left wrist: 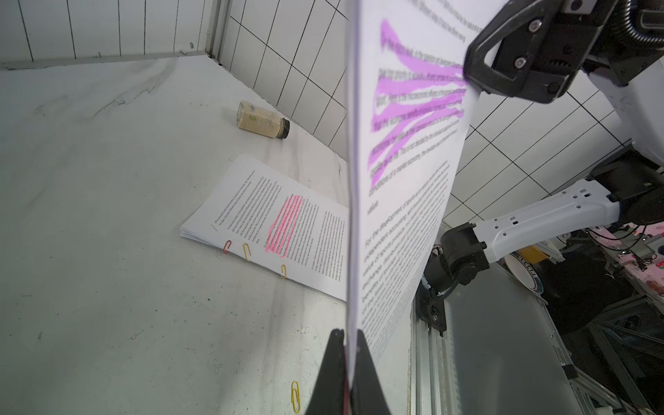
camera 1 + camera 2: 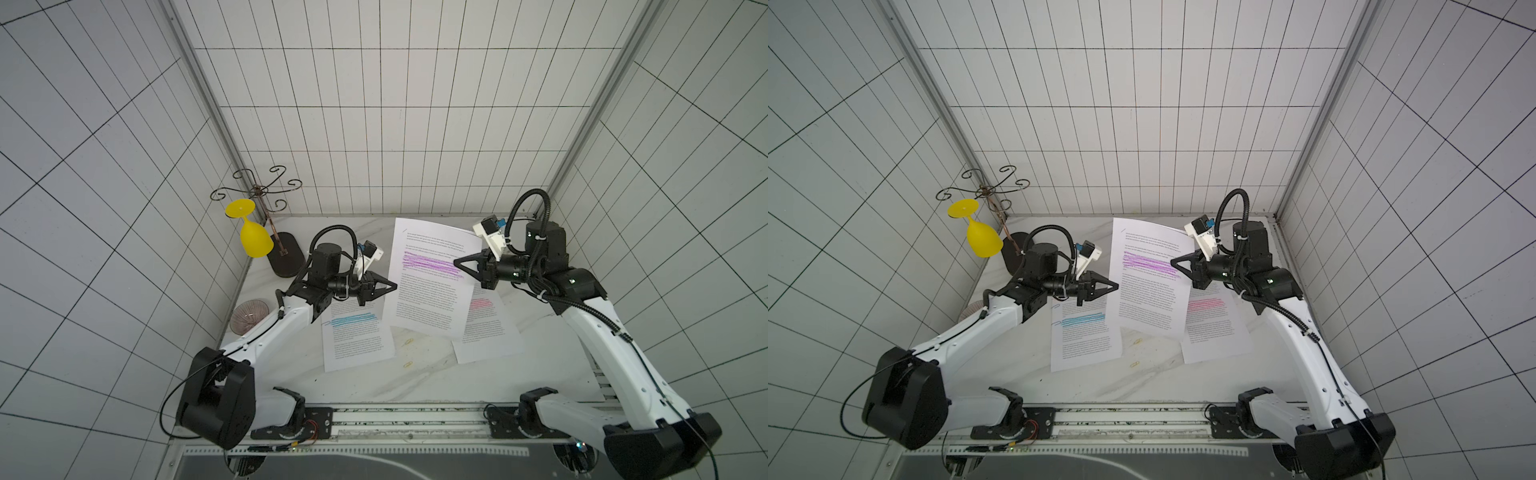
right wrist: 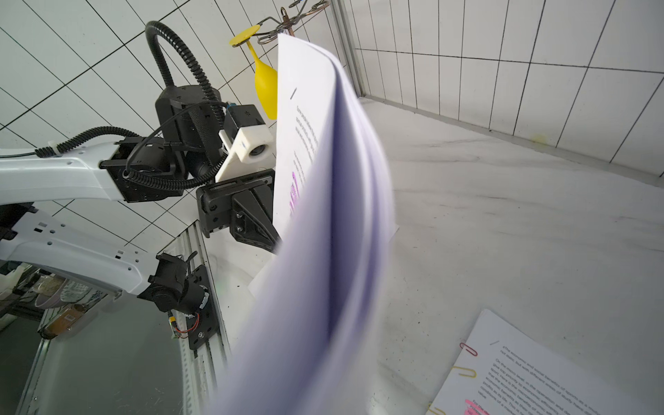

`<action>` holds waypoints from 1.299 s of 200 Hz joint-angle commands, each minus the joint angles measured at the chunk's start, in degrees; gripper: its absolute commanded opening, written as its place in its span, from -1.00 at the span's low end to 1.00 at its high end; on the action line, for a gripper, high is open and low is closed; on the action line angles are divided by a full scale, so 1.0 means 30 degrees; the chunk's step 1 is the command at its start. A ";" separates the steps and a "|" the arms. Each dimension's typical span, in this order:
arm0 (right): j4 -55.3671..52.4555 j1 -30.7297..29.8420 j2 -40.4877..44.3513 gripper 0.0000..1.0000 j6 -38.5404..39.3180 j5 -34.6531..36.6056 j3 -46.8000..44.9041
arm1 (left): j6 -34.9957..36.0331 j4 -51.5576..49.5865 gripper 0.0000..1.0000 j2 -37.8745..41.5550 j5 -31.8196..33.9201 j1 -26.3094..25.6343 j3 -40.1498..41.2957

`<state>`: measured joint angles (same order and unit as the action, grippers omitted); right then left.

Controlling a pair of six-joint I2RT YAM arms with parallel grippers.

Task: Unclip the paperclips from the documents
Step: Remove the paper clip from the document, then place the paper clip at the center of the board.

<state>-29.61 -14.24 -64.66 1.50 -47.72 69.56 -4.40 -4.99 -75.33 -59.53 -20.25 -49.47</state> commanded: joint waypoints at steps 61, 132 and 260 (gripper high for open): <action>-0.1496 0.1619 -0.0173 -1.00 0.0873 0.1669 0.1754 | 0.2125 -0.3725 -1.00 0.0481 0.2714 0.1326 0.0418; -0.2248 0.2181 -0.0444 -1.00 0.1288 0.2020 0.2199 | 0.2834 -0.4796 -1.00 0.0749 0.3462 0.1824 0.0713; -0.1046 0.2298 -0.1144 -1.00 -0.0251 0.4767 0.1817 | -0.0655 -0.4447 -1.00 -0.0816 1.0575 -0.7139 0.2256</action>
<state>-35.97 -7.53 -68.34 2.31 -36.27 70.24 -2.24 -19.49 -74.98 -36.84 -34.68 -43.44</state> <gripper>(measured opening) 0.049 0.050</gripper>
